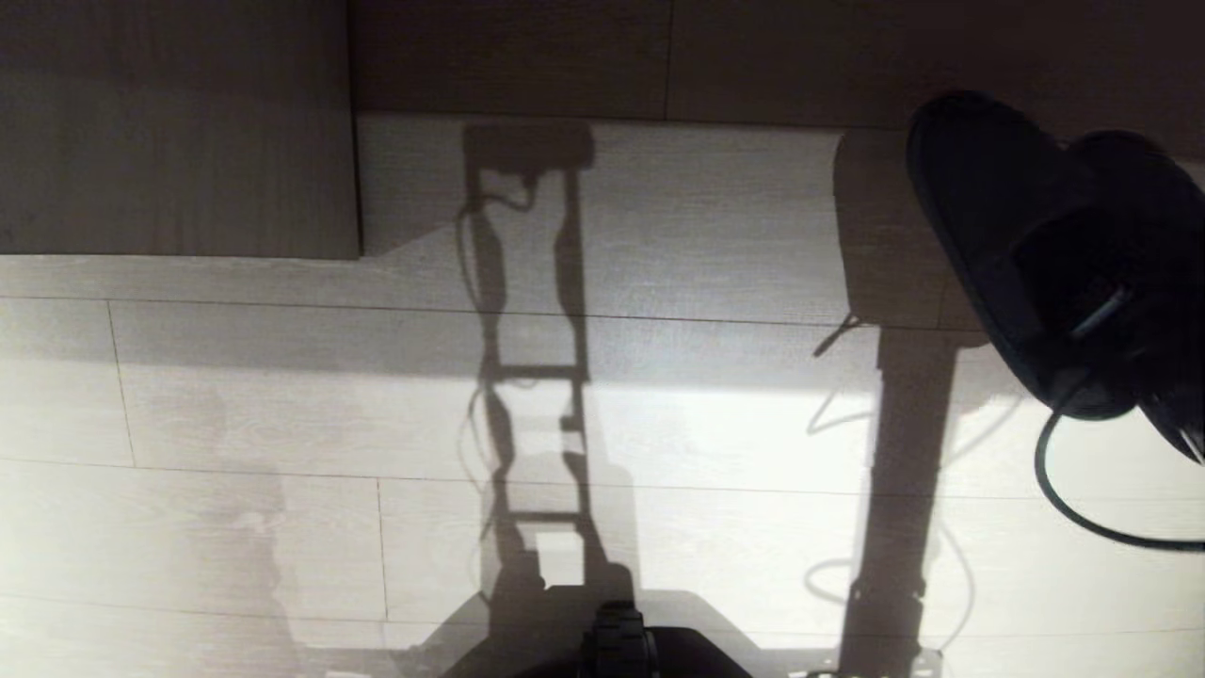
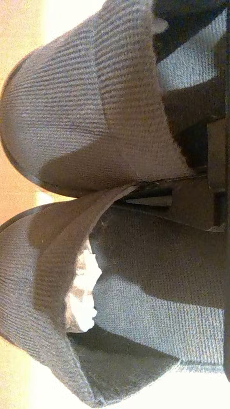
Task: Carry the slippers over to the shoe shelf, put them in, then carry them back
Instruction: Place the slippers on the floor
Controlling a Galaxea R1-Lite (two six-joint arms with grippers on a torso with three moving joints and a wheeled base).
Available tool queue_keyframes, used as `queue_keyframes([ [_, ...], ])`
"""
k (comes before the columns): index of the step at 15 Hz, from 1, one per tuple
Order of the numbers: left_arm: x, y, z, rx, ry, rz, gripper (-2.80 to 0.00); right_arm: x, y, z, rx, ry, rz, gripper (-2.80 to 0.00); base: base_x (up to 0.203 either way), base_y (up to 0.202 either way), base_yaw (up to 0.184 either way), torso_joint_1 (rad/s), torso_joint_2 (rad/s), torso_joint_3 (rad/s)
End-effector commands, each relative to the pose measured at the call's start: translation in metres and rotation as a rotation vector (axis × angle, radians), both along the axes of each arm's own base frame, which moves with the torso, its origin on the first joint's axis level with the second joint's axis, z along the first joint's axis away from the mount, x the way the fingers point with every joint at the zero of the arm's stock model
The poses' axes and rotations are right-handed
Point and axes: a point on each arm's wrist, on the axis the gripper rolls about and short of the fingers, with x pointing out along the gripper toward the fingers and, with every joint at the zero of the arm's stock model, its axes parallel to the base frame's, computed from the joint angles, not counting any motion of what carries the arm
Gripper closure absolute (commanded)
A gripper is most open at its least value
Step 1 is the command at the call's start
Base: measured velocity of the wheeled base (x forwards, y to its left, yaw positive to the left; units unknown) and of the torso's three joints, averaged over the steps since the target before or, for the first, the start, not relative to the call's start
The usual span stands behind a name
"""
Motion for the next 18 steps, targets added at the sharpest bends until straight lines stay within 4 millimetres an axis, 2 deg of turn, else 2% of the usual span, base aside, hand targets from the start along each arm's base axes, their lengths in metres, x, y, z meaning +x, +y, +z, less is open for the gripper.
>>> queue_keyframes([
  [1, 0.0, 0.0, 0.0, -0.001, -0.001, 0.001, 0.0, 0.042, 0.0, 0.003, -0.011, -0.022, -0.005, 0.0, 0.0, 0.0, 0.0, 0.0, 0.0, 0.0],
  [4, 0.0, 0.0, 0.0, -0.001, -0.001, 0.001, 0.0, 0.075, 0.0, 0.02, -0.044, -0.121, -0.021, 0.0, 0.0, 0.0, 0.0, 0.0, 0.0, 0.0],
  [9, 0.0, 0.0, 0.0, -0.001, -0.001, 0.001, 0.0, 0.114, 0.0, 0.04, -0.067, -0.24, -0.037, 0.0, 0.0, 0.0, 0.0, 0.0, 0.0, 0.0],
  [11, 0.0, 0.0, 0.0, -0.001, -0.001, 0.001, 0.0, 0.125, 0.0, 0.047, -0.071, -0.278, -0.041, 0.0, 0.0, 0.0, 0.0, 0.0, 0.0, 0.0],
  [13, 0.0, 0.0, 0.0, -0.001, -0.001, 0.001, 0.0, 0.136, 0.0, 0.064, -0.073, -0.356, -0.046, 0.0, 0.0, 0.0, 0.0, 0.0, 0.0, 0.0],
  [15, 0.0, 0.0, 0.0, -0.001, -0.001, 0.001, 0.0, 0.145, 0.0, 0.063, -0.076, -0.369, -0.049, 0.0, 0.0, 0.0, 0.0, 0.0, 0.0, 0.0],
  [18, 0.0, 0.0, 0.0, -0.001, -0.001, 0.001, 0.0, 0.161, 0.0, 0.074, -0.083, -0.449, -0.057, 0.0, 0.0, 0.0, 0.0, 0.0, 0.0, 0.0],
])
